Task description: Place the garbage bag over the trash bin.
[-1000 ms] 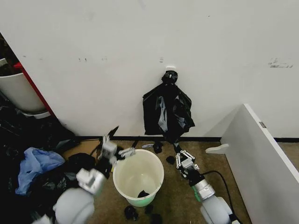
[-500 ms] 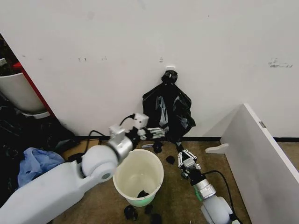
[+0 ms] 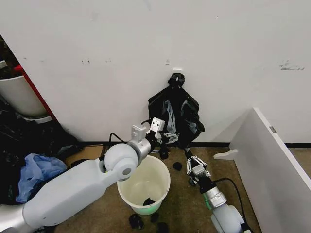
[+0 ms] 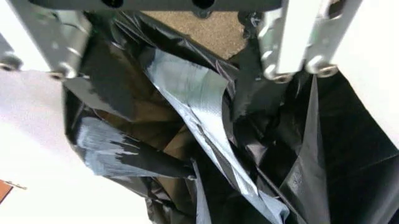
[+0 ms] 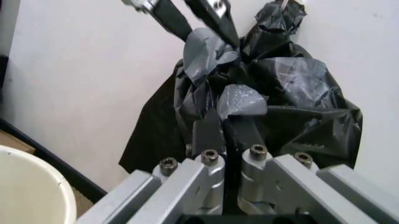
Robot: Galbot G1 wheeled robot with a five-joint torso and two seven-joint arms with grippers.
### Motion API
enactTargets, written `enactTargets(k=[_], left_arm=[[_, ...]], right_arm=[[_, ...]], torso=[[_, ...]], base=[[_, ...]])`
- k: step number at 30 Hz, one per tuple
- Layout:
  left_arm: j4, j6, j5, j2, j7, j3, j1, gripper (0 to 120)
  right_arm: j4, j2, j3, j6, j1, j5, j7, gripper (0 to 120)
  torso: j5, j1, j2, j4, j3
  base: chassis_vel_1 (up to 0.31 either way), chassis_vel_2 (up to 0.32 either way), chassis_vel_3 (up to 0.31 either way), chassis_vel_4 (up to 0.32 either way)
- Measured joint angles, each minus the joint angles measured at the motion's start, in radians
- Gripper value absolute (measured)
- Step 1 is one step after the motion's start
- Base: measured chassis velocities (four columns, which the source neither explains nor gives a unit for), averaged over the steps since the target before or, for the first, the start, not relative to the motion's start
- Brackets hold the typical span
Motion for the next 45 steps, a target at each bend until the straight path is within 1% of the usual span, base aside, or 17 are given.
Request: enactTargets(k=[1,2,6,8,11,15,17,20,25,26,30,31,34,38,39,43,45], left_arm=[[0.010,0.000,-0.001,-0.007,0.000,0.000,-0.001,53],[0.010,0.000,-0.001,-0.007,0.000,0.000,-0.001,53],[0.029,0.001,-0.003,-0.025,-0.009,-0.001,0.001,39],[0.038,0.001,-0.006,-0.032,-0.013,-0.003,0.003,27],[0.043,0.000,-0.006,-0.037,-0.016,-0.007,0.006,21],[0.050,-0.033,0.000,-0.045,-0.019,-0.037,0.032,3],[0.050,-0.049,0.003,-0.046,-0.019,-0.049,0.042,0],[0.049,-0.114,0.020,-0.044,-0.017,-0.078,0.078,0],[0.049,-0.181,0.090,-0.038,-0.002,-0.090,0.110,0],[0.050,-0.191,0.106,-0.040,0.000,-0.099,0.121,0],[0.051,-0.206,0.128,-0.044,0.000,-0.134,0.155,0],[0.051,-0.206,0.128,-0.044,0.000,-0.134,0.155,0],[0.051,-0.209,0.142,-0.043,0.001,-0.144,0.174,0],[0.049,-0.212,0.154,-0.043,0.003,-0.142,0.194,0],[0.049,-0.212,0.154,-0.043,0.003,-0.142,0.194,0],[0.050,-0.214,0.167,-0.045,0.007,-0.120,0.196,0],[0.049,-0.214,0.171,-0.044,0.007,-0.119,0.199,0]], right_arm=[[0.003,0.000,-0.001,0.000,-0.002,0.000,0.000,0],[0.003,0.000,-0.001,0.000,-0.002,0.000,0.000,0],[0.010,0.000,0.000,-0.002,-0.004,0.001,0.000,0],[0.017,-0.003,0.000,-0.004,-0.007,0.004,0.000,0],[0.022,-0.007,0.000,-0.005,-0.008,0.007,0.000,0],[0.040,-0.013,0.000,-0.011,-0.015,0.016,0.006,0],[0.047,-0.013,0.000,-0.014,-0.018,0.018,0.006,0],[0.076,-0.019,-0.004,-0.031,-0.031,0.039,0.001,1],[0.127,-0.031,-0.011,-0.053,-0.055,0.072,0.000,16],[0.148,-0.040,-0.012,-0.059,-0.071,0.090,-0.003,22],[0.221,-0.090,0.001,-0.080,-0.143,0.156,-0.026,38],[0.221,-0.090,0.001,-0.080,-0.143,0.156,-0.026,38],[0.288,-0.126,0.006,-0.166,-0.166,0.275,-0.013,51],[0.331,-0.171,0.001,-0.307,-0.100,0.358,0.045,68],[0.331,-0.171,0.001,-0.307,-0.100,0.358,0.045,68],[0.277,-0.229,-0.028,-0.376,0.015,0.334,0.058,84],[0.250,-0.247,-0.048,-0.383,0.060,0.318,0.055,89]], torso=[[0.0000,0.000,0.000,-0.0001,0.000],[0.0000,0.000,0.000,-0.0001,0.000],[0.0000,0.000,0.000,0.0000,0.000],[0.0000,0.000,0.000,0.0000,0.000],[0.0000,0.000,0.000,0.0000,0.000],[0.0000,0.000,0.000,-0.0001,0.000],[0.0000,0.000,0.000,-0.0001,0.000],[-0.0002,0.000,0.000,0.0000,0.000],[-0.0002,0.000,0.000,0.0001,0.000],[-0.0001,0.000,0.000,0.0001,0.000],[-0.0002,0.000,0.000,-0.0001,0.000],[-0.0002,0.000,0.000,-0.0001,0.000],[-0.0001,0.000,0.000,-0.0003,0.000],[-0.0001,0.000,0.000,0.0001,0.000],[-0.0001,0.000,0.000,0.0001,0.000],[0.0000,0.000,0.000,-0.0003,0.000],[0.0003,0.000,0.000,-0.0002,0.000]], base=[[0.000,0.000,0.000,0.000],[0.000,0.000,0.000,0.000],[0.000,0.000,0.000,0.000],[0.000,0.000,0.000,0.000],[0.000,0.000,0.000,0.000],[0.000,0.000,0.000,0.000],[0.000,0.000,0.000,0.000],[0.000,0.000,0.000,0.000],[0.000,0.000,0.000,0.000],[0.000,0.000,0.000,0.000],[0.000,0.000,0.000,0.000],[0.000,0.000,0.000,0.000],[0.000,0.000,0.000,0.000],[0.000,0.000,0.000,0.000],[0.000,0.000,0.000,0.000],[0.000,0.000,0.000,0.000],[0.000,0.000,0.000,0.000]])
